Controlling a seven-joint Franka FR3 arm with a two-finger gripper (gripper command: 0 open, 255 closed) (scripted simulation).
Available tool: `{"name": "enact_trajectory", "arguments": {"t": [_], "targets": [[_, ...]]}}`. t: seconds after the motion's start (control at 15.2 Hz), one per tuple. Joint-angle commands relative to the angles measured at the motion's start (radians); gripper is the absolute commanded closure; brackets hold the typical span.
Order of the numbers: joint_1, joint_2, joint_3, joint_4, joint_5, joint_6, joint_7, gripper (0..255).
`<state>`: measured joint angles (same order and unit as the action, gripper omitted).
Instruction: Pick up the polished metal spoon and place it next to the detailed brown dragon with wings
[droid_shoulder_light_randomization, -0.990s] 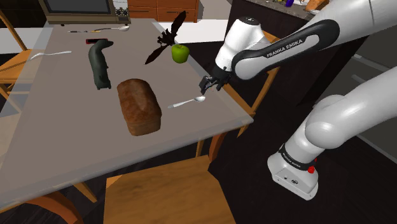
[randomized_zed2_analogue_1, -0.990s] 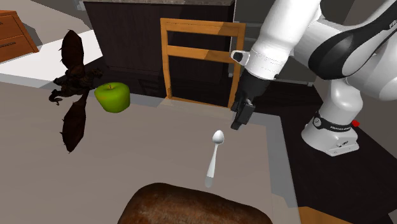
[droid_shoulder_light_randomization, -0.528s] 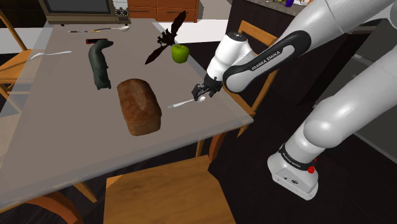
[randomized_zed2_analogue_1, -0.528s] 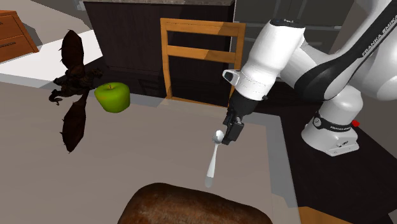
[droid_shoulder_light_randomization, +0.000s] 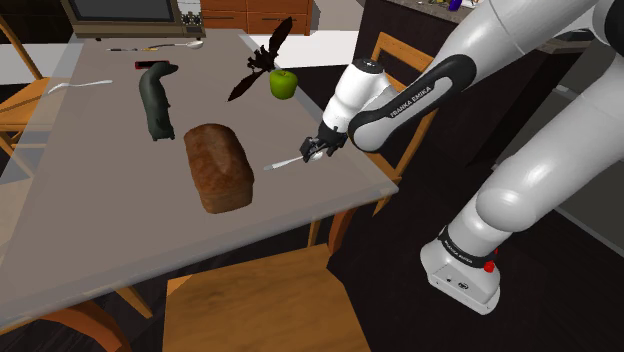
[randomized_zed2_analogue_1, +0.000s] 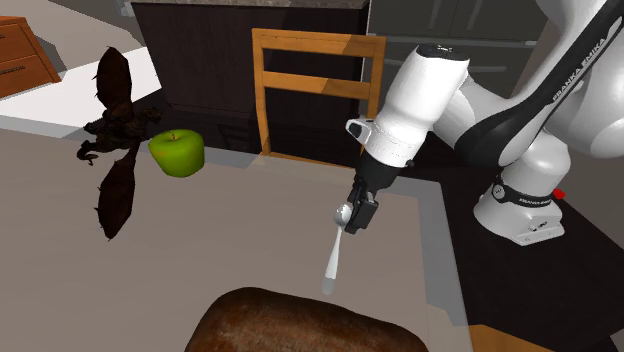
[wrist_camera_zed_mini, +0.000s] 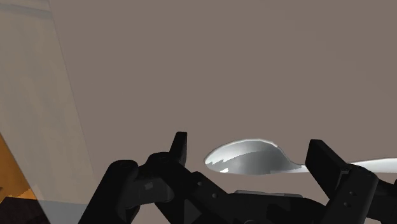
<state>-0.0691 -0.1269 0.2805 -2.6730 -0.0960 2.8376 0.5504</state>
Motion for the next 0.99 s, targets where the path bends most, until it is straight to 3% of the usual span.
{"name": "enact_trajectory", "arguments": {"t": [0.0, 0.07, 0.13, 0.73, 0.92], "targets": [[0.0, 0.0, 0.0, 0.0, 0.0, 0.001, 0.0, 0], [0.0, 0.0, 0.0, 0.0, 0.0, 0.001, 0.0, 0], [0.0, 0.0, 0.0, 0.0, 0.0, 0.001, 0.0, 255], [0.0, 0.0, 0.0, 0.0, -0.001, 0.001, 0.0, 255], [0.015, -0.041, -0.009, 0.008, 0.037, -0.048, -0.029, 255]]}}
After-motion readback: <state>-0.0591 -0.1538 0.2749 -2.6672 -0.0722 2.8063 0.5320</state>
